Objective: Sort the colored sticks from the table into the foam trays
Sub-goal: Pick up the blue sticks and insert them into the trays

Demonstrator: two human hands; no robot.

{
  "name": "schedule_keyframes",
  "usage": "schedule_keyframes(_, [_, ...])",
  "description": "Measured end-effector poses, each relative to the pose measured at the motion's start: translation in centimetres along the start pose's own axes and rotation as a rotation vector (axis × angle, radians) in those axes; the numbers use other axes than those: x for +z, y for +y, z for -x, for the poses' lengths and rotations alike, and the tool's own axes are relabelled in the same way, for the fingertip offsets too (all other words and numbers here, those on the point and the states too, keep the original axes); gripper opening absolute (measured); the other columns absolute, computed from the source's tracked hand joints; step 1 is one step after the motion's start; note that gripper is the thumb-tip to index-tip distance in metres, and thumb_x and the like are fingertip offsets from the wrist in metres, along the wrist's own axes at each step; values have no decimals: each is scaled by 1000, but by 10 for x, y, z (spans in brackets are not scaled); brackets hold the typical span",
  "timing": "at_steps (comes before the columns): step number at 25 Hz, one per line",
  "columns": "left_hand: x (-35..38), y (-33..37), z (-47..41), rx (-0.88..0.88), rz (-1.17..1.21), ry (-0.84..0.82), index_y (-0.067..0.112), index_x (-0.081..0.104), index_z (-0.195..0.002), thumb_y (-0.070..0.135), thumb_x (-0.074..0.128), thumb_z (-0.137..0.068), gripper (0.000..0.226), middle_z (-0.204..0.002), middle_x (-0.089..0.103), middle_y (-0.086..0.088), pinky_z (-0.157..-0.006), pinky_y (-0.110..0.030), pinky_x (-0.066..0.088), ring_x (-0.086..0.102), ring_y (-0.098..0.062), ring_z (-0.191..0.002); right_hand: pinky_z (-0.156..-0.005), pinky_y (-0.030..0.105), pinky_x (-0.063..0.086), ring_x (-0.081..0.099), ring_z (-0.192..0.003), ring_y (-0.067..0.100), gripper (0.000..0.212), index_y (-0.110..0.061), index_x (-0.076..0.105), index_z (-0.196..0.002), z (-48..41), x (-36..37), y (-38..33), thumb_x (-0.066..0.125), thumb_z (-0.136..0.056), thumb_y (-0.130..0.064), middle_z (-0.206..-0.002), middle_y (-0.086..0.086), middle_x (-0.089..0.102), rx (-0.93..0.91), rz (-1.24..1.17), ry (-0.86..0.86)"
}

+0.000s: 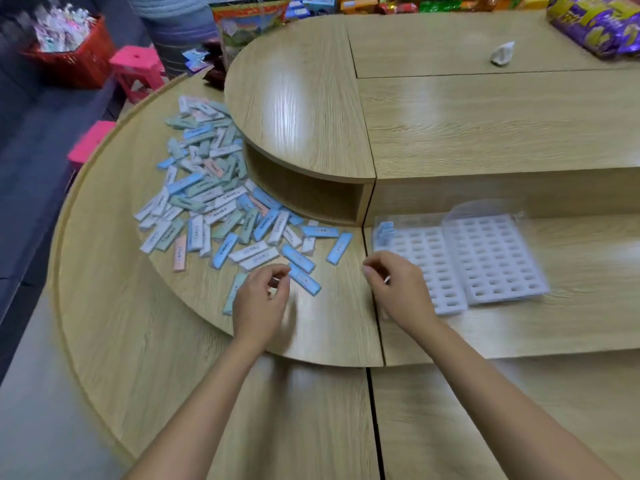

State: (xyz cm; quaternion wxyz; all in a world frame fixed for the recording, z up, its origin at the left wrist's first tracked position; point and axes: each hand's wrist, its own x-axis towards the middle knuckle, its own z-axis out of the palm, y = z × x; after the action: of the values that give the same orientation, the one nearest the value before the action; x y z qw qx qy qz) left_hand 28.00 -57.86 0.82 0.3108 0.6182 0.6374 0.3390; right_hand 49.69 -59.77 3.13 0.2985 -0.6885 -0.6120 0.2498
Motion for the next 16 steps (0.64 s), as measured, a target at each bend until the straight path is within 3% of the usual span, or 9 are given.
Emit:
schedule_keyframes(4, [-14, -25, -47, -23, -210, -114, 15, 65, -115, 21, 56, -91, 26, -112, 62, -6, -79, -31, 45, 58, -20, -99, -77, 31, 44, 56, -92, 18, 20, -12, 63, -106, -1, 60, -23, 58, -90, -23, -102, 4, 61, 145, 101, -82])
schedule_keyframes(7, [-8, -28, -80, 56, -392, -163, 15, 63, -119, 33, 52, -92, 34, -113, 61, -9, -81, -37, 46, 56, -27, -102, -80, 34, 43, 53, -101, 22, 26, -11, 61, -109, -10, 93, -40, 58, -89, -28, -108, 6, 57, 180, 177, -51])
schedule_keyframes(9, [-3, -27, -94, 64, -472, -161, 17, 66, -113, 42, 52, -90, 37, -108, 63, -7, -79, -38, 46, 57, -26, -100, -80, 35, 41, 51, -101, 25, 28, -10, 62, -106, -17, 107, -48, 60, -87, -31, -105, 9, 57, 165, 251, -41])
schedule_keyframes(12, [5, -28, -101, 101, -598, -161, 18, 69, -88, 61, 55, -81, 46, -93, 62, -4, -76, -38, 44, 57, -25, -90, -76, 36, 41, 53, -98, 27, 32, -9, 60, -104, -22, 120, -51, 64, -84, -33, -103, 9, 57, 179, 355, -60])
schedule_keyframes(16, [9, -29, -98, 118, -666, -185, 18, 67, -93, 65, 55, -79, 51, -100, 61, -3, -82, -39, 41, 55, -24, -97, -73, 32, 38, 52, -99, 24, 31, -8, 58, -104, -23, 121, -49, 66, -84, -30, -104, 8, 57, 228, 361, -63])
